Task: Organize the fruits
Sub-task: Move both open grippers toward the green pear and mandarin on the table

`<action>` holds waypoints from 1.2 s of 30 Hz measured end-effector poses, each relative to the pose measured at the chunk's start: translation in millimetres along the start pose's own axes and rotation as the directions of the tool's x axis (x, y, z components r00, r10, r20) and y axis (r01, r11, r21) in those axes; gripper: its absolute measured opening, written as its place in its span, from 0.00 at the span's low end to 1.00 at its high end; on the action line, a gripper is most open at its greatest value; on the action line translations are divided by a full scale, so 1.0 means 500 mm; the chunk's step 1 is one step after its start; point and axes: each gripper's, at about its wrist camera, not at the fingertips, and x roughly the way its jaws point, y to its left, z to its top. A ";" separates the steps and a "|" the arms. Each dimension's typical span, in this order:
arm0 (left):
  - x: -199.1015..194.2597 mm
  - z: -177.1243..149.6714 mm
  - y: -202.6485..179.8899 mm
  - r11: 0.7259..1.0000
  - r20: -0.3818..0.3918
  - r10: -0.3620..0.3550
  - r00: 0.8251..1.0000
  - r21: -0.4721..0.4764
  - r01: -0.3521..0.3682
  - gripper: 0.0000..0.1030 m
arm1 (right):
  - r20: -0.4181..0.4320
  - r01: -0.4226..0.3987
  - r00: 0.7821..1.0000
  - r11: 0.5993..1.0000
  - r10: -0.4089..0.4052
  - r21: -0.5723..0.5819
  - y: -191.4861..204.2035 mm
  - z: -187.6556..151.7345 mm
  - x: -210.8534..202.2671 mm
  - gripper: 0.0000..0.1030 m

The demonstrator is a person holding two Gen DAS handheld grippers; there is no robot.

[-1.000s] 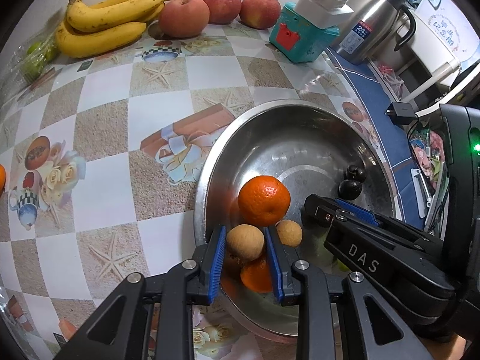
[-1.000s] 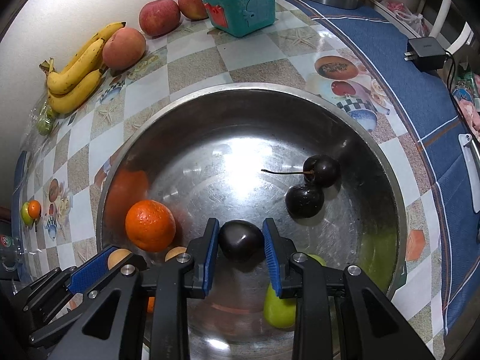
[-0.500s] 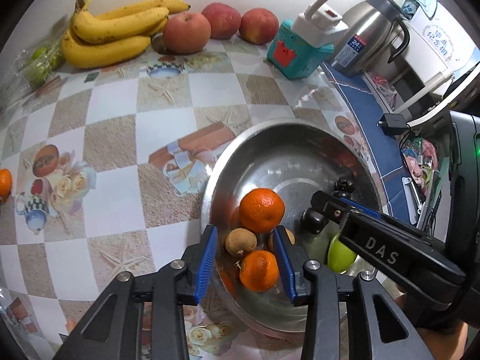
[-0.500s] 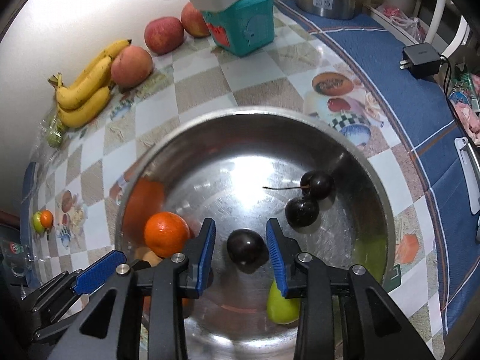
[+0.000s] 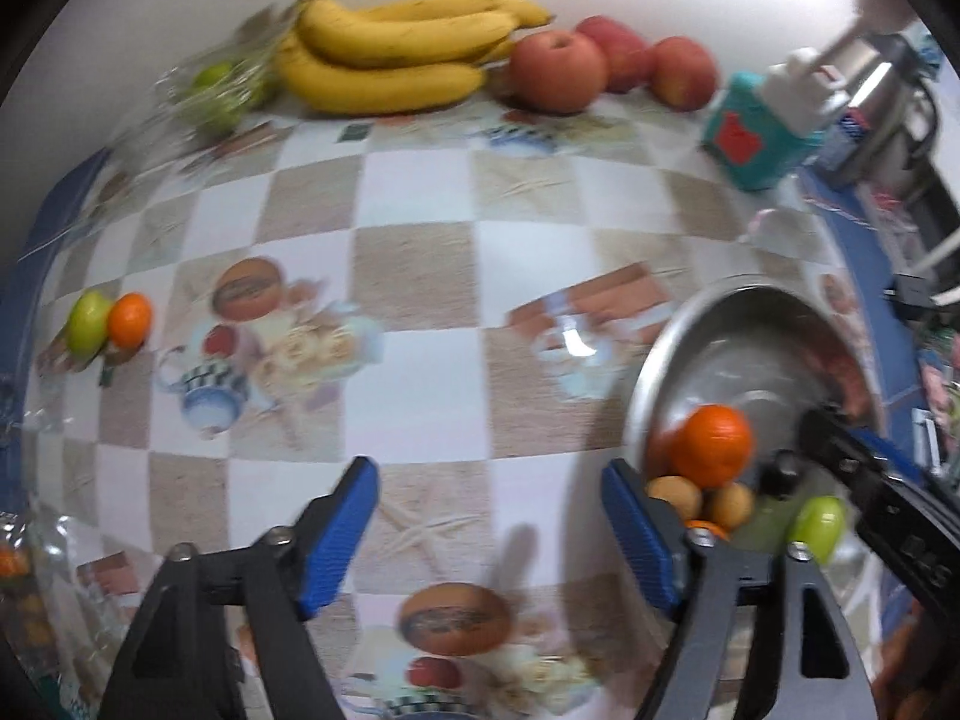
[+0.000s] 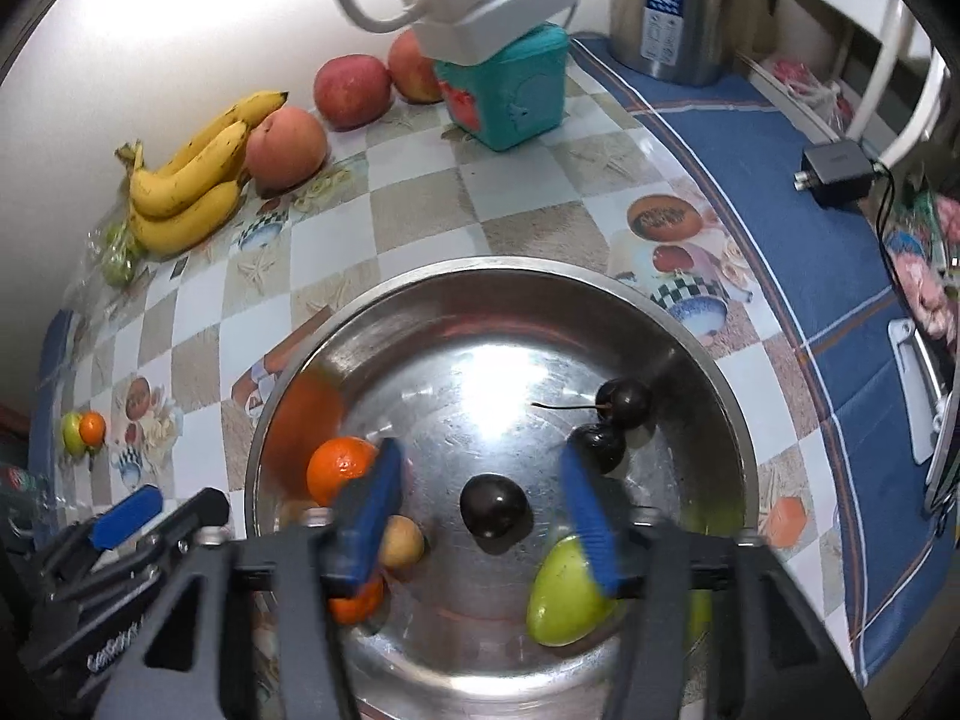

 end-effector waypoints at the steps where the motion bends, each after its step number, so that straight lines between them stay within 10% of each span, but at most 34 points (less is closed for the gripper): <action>1: 0.005 -0.001 0.008 1.000 -0.005 0.020 1.000 -0.008 -0.020 0.89 | 0.003 0.003 1.000 1.000 -0.003 -0.012 0.005 0.000 0.000 0.64; 21: 0.014 0.004 0.054 0.992 0.006 0.115 0.993 -0.043 -0.115 1.00 | 0.052 0.055 0.998 0.990 -0.048 -0.133 0.046 -0.008 -0.001 0.97; 36: -0.010 0.017 0.075 0.986 0.057 0.164 0.985 0.000 -0.164 1.00 | 0.065 0.088 0.995 0.987 -0.080 -0.131 0.051 -0.012 -0.002 0.97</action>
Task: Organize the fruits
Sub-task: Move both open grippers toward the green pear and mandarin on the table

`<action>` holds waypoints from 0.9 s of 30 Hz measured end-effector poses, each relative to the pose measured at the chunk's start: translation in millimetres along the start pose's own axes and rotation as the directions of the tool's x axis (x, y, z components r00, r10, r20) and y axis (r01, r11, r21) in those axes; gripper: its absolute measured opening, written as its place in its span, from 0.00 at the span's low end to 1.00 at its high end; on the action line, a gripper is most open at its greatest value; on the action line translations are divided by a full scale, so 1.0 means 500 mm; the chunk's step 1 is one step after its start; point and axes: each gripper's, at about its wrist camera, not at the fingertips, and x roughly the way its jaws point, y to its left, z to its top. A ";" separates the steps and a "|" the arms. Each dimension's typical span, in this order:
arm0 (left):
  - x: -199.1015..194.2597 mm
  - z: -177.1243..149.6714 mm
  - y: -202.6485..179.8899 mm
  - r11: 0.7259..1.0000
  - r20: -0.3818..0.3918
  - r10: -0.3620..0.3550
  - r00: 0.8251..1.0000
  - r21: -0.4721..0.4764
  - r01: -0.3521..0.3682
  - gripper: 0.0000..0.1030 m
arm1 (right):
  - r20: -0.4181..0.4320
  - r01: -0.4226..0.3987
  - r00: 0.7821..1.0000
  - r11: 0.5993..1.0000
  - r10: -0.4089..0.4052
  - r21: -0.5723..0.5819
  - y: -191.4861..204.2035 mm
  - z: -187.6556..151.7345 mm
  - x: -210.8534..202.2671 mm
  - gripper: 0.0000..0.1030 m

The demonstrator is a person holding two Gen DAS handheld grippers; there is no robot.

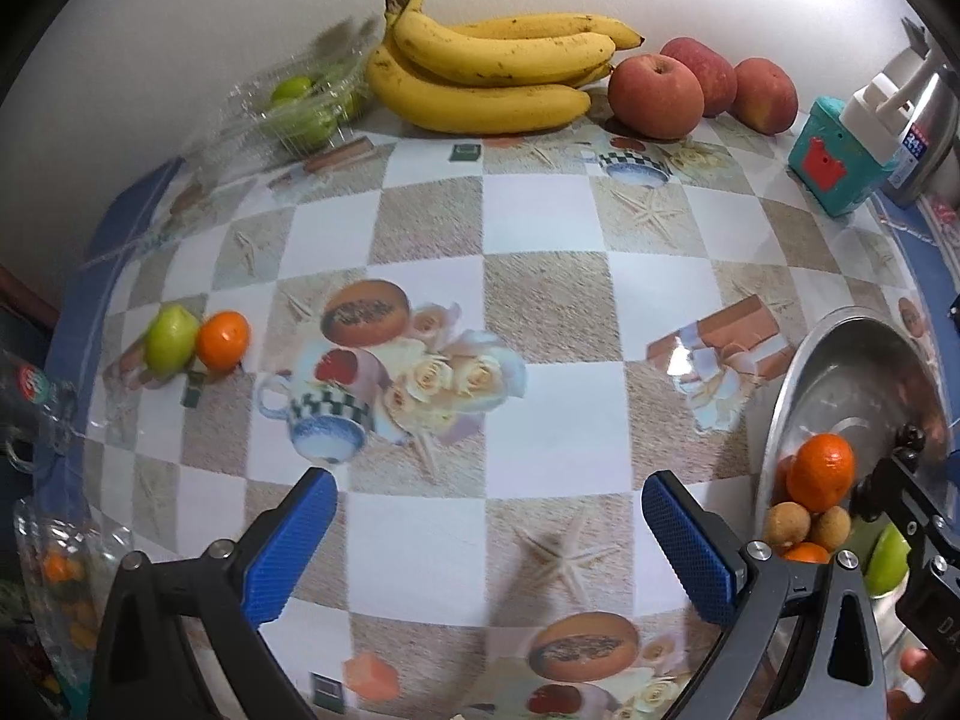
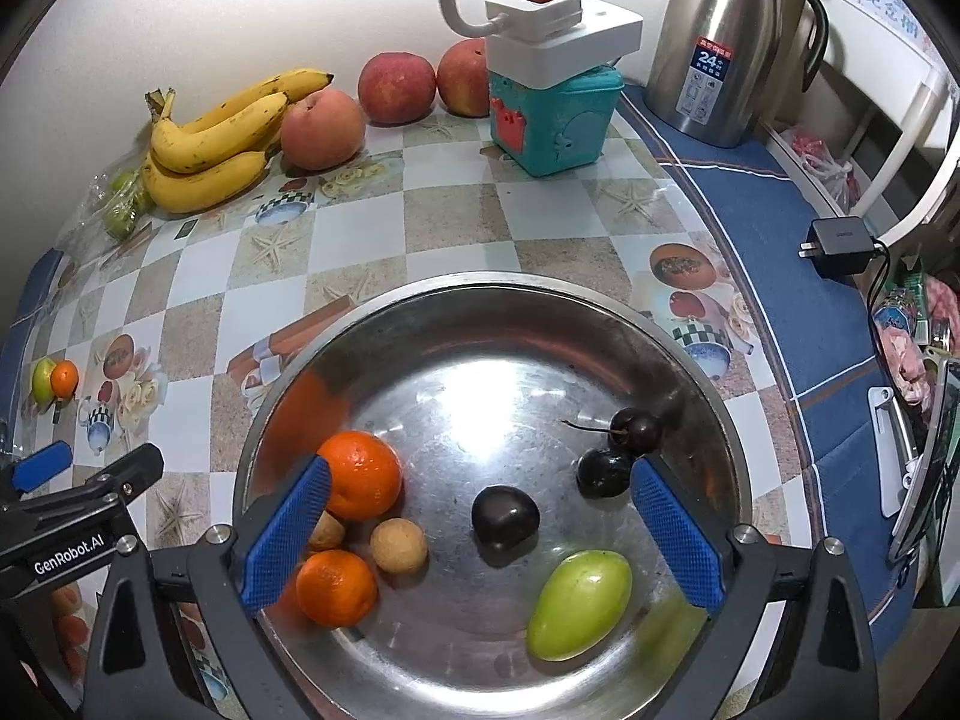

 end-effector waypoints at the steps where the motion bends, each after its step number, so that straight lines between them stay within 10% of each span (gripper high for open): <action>1: -0.002 0.002 0.004 1.000 0.008 0.021 1.000 0.011 -0.021 1.00 | 0.000 0.002 1.000 1.000 -0.002 -0.005 0.003 0.000 -0.001 0.97; 27: -0.038 0.059 0.195 0.989 0.174 0.144 0.974 -0.053 -0.137 1.00 | 0.079 -0.027 0.996 0.994 0.036 -0.105 0.151 0.024 -0.049 0.97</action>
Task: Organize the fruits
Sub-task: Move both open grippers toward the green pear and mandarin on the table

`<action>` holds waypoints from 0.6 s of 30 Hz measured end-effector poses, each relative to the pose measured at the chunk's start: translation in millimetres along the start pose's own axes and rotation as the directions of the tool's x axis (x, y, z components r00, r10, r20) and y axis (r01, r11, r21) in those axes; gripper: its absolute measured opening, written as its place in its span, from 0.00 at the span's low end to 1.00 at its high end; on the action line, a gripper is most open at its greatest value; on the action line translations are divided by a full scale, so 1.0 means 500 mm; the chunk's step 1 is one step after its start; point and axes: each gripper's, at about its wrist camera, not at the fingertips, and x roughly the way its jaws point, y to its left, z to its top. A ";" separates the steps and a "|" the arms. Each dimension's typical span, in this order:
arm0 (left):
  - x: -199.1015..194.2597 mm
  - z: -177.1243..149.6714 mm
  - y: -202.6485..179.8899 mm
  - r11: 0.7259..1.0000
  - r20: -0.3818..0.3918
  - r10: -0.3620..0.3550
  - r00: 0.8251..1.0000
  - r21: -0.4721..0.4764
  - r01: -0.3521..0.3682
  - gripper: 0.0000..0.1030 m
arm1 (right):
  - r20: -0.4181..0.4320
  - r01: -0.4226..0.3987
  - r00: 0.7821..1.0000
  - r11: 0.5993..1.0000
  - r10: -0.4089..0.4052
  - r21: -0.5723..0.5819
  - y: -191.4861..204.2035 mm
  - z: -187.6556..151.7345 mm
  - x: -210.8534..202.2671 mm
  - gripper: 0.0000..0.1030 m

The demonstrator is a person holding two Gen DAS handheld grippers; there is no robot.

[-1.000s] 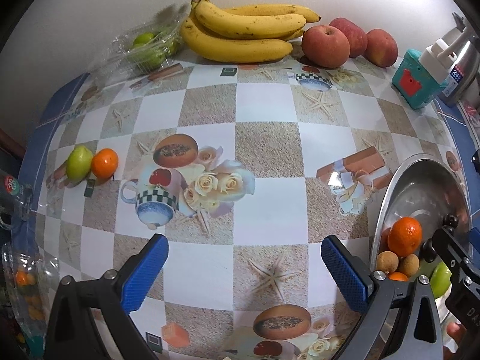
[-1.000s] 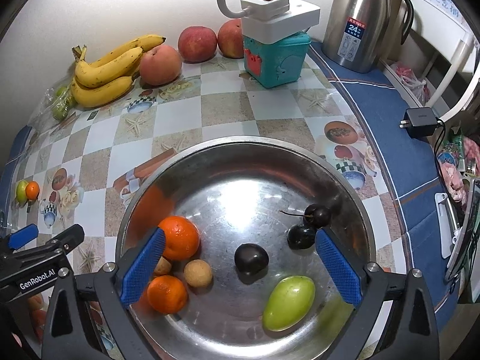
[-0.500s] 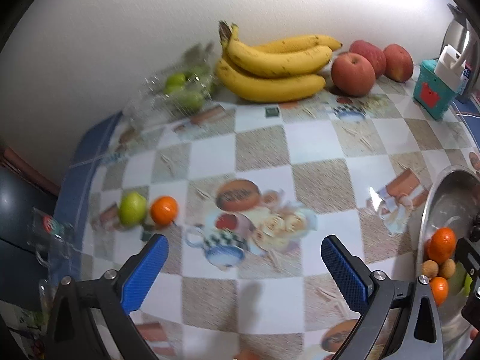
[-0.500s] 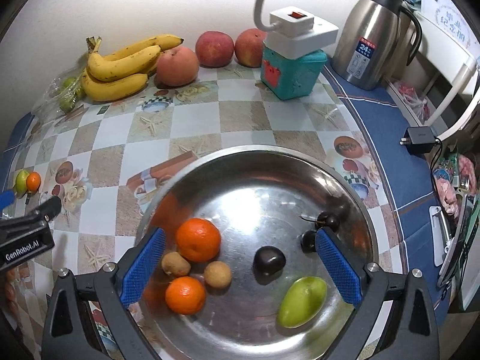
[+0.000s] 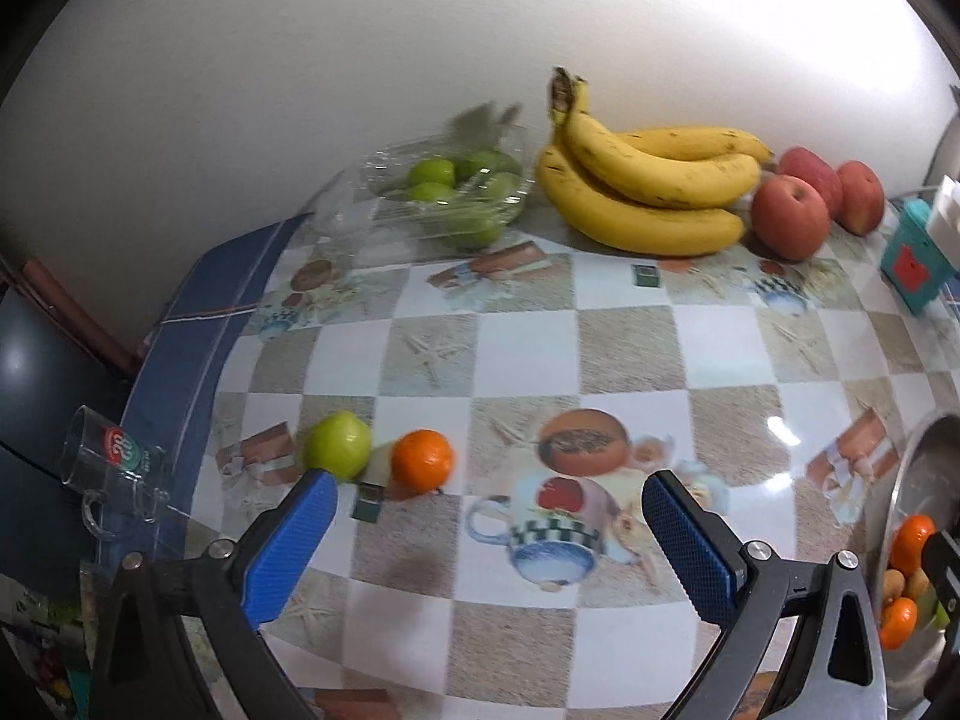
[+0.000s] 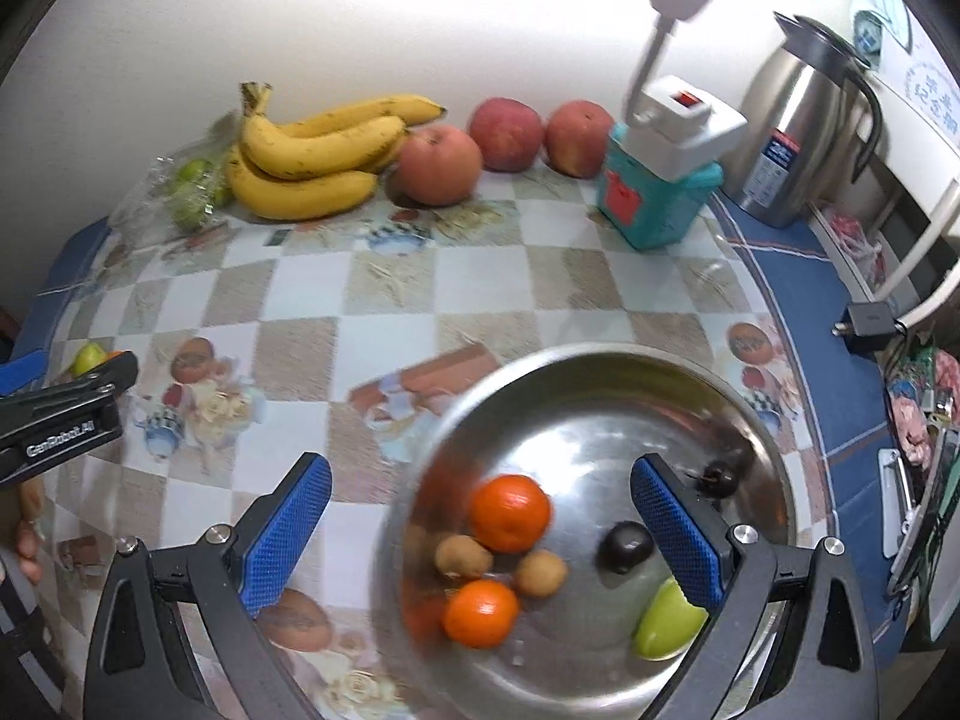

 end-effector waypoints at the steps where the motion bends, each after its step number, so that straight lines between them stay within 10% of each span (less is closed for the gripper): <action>1: 0.001 0.000 0.010 1.000 0.002 0.008 1.000 -0.008 -0.008 1.00 | 0.002 -0.010 1.000 1.000 0.010 -0.004 0.008 0.003 -0.001 0.97; 18: 0.047 -0.012 0.145 0.988 -0.012 -0.018 1.000 -0.152 0.016 0.99 | -0.006 -0.133 0.991 0.991 0.133 -0.023 0.164 0.055 0.015 0.97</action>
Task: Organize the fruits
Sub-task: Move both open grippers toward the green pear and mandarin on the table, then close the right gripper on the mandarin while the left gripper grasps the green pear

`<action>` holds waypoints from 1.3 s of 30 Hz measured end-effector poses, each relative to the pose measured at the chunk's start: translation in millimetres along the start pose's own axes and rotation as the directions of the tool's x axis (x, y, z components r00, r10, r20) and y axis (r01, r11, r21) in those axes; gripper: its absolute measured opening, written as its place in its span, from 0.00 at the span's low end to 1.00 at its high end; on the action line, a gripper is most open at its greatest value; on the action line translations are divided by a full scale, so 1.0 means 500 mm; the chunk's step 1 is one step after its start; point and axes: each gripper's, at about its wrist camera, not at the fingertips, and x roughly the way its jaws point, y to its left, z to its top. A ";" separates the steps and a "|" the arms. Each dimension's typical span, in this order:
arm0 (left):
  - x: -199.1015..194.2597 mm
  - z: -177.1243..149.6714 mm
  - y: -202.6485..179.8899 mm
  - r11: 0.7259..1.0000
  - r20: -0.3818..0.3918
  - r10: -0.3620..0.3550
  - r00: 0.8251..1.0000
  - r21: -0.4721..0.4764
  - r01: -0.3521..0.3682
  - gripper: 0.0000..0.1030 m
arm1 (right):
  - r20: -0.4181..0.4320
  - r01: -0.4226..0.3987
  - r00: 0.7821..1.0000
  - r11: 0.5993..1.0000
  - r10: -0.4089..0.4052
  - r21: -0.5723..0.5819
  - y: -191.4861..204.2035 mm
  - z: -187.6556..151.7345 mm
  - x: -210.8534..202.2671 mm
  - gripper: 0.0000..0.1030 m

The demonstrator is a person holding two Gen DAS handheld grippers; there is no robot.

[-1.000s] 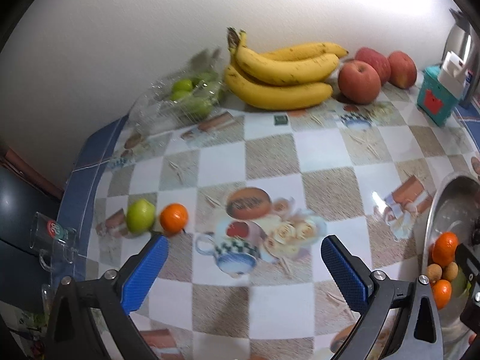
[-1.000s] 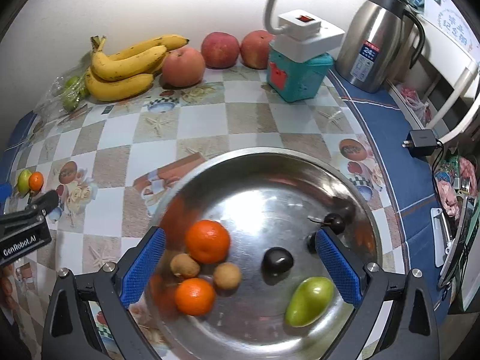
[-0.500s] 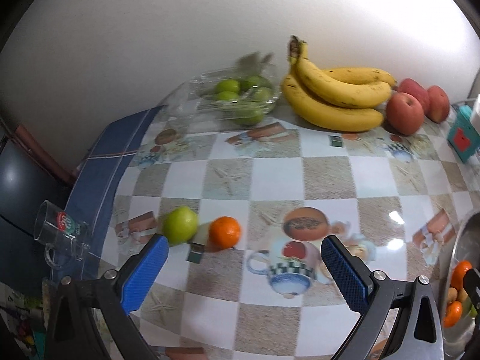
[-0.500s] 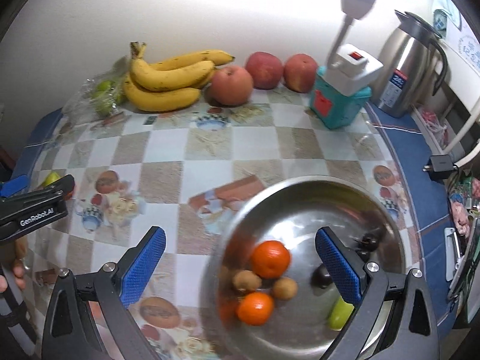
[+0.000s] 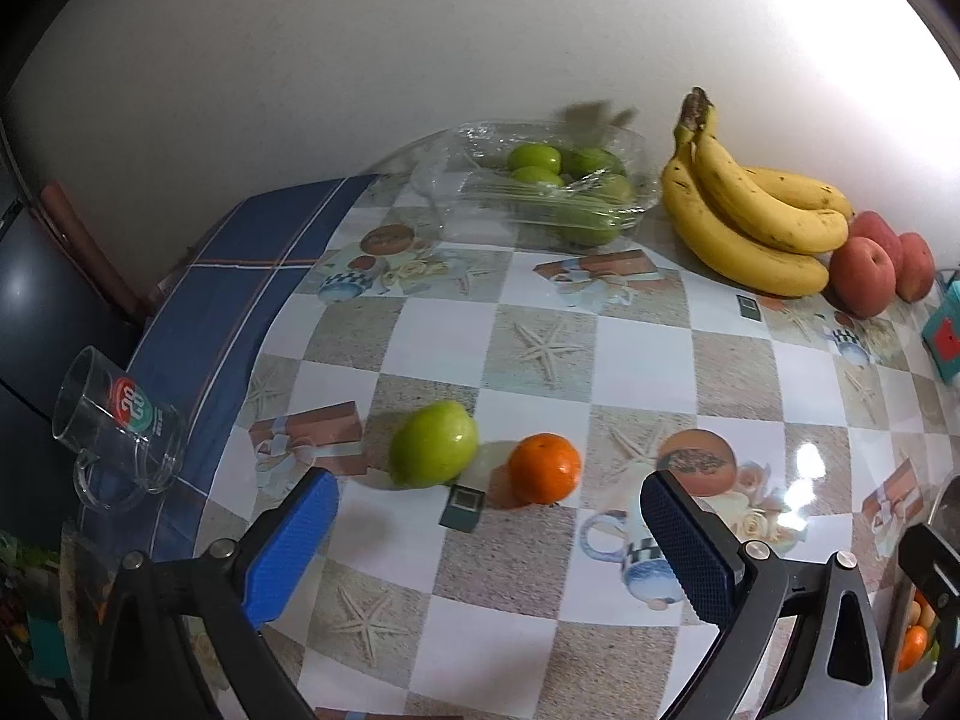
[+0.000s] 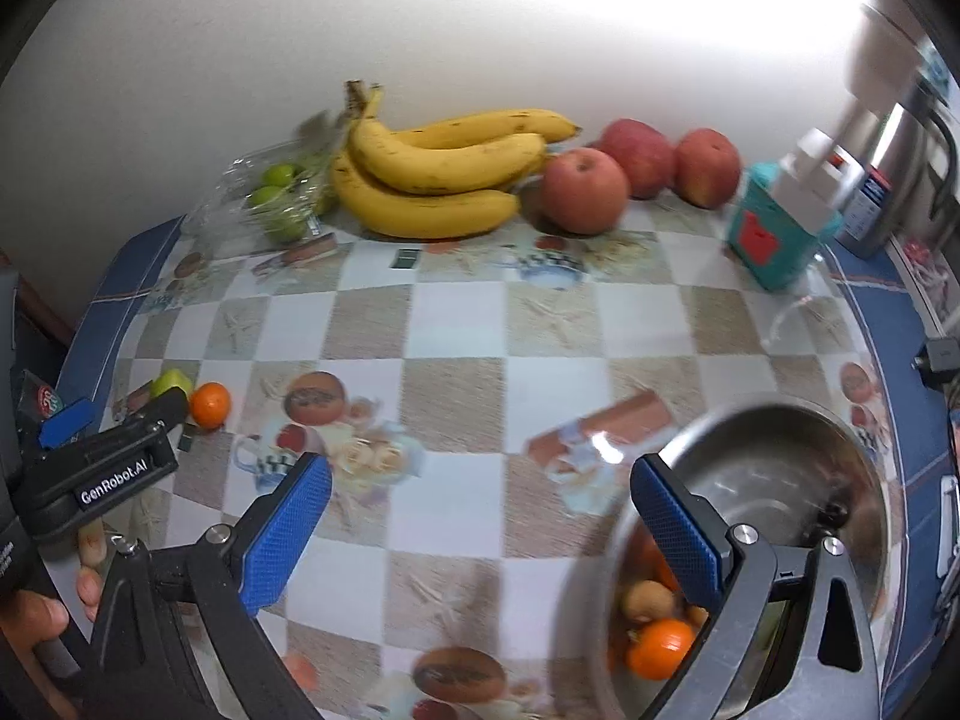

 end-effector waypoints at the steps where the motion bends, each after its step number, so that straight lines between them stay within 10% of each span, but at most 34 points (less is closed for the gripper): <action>1: 0.003 0.000 0.006 1.000 0.001 -0.002 1.000 -0.006 0.002 0.98 | -0.002 -0.007 1.000 1.000 0.007 -0.009 0.014 0.005 0.004 0.97; 27: 0.117 -0.028 0.183 0.945 -0.051 -0.110 0.993 -0.314 0.088 0.79 | -0.105 -0.071 0.993 0.985 0.055 -0.160 0.262 0.074 0.148 0.96; 39: 0.126 -0.036 0.223 0.902 -0.031 -0.145 0.989 -0.415 0.119 0.76 | -0.140 -0.119 0.985 0.978 0.096 -0.170 0.315 0.042 0.190 0.80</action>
